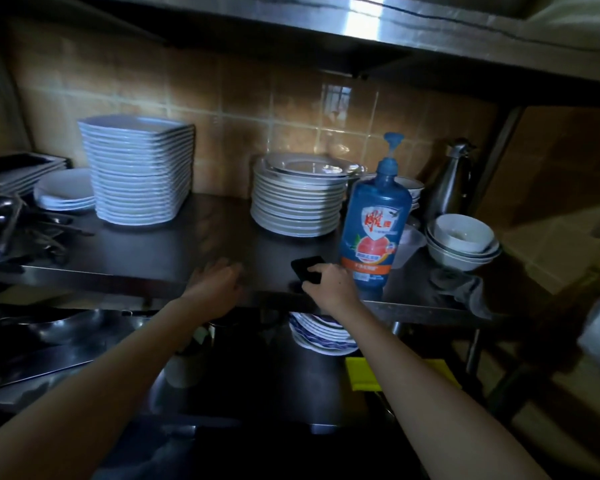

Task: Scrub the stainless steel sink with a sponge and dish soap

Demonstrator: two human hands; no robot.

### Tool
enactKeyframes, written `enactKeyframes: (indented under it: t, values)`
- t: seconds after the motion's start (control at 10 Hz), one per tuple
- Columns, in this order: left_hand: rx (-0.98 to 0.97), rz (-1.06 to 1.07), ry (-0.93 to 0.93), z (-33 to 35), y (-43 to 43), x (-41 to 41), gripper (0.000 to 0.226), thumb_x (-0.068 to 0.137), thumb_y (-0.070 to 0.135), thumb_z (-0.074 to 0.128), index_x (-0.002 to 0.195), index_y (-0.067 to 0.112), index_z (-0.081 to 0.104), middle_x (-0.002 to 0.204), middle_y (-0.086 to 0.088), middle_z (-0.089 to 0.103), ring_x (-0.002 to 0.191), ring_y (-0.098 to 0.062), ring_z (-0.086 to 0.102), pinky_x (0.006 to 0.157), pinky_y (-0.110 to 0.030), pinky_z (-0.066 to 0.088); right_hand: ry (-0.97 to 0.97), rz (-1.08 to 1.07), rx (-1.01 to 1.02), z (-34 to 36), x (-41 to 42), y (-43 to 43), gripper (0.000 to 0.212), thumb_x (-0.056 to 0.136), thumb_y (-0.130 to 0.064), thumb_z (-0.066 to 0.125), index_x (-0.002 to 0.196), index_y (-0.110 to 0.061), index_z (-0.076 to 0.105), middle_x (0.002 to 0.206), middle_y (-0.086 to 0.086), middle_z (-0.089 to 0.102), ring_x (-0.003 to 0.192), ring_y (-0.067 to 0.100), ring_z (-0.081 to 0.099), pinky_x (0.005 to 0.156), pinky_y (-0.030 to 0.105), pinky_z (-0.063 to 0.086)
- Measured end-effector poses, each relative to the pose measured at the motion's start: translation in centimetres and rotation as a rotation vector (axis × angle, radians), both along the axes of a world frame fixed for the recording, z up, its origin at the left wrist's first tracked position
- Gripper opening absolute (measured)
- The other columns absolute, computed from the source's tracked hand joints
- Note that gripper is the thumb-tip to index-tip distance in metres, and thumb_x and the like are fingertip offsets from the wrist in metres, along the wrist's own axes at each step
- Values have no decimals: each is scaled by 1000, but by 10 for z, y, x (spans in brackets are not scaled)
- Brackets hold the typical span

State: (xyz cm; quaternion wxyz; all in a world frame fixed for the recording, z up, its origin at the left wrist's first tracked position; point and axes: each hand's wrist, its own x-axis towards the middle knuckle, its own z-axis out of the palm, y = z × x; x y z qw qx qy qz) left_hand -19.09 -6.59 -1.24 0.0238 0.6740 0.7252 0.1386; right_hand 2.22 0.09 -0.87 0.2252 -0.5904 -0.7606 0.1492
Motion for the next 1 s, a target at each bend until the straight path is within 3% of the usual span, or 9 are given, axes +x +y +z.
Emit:
enactKeyframes:
  t: [0.5, 0.8, 1.0]
  values:
    - [-41, 20, 66, -8, 36, -12, 30, 92, 30, 48, 120, 22, 50, 127, -11, 49, 118, -34, 47, 98, -43, 38, -45, 19, -7, -21, -25, 47, 45, 84, -38, 59, 125, -21, 59, 127, 12, 60, 121, 34, 47, 96, 37, 43]
    - [-41, 10, 78, -9, 34, -6, 28, 92, 30, 48, 117, 20, 50, 124, -11, 53, 113, -34, 52, 96, -43, 41, -25, 23, 41, -17, -16, 35, 52, 84, -51, 58, 128, -24, 57, 128, 13, 56, 122, 34, 46, 92, 39, 46]
    - [-4, 17, 125, -5, 27, 6, 28, 91, 32, 49, 115, 19, 49, 122, -11, 53, 113, -35, 51, 92, -43, 40, 39, 22, 145, -7, -3, 14, 42, 85, -41, 59, 124, -25, 60, 123, 10, 59, 117, 32, 50, 93, 38, 47]
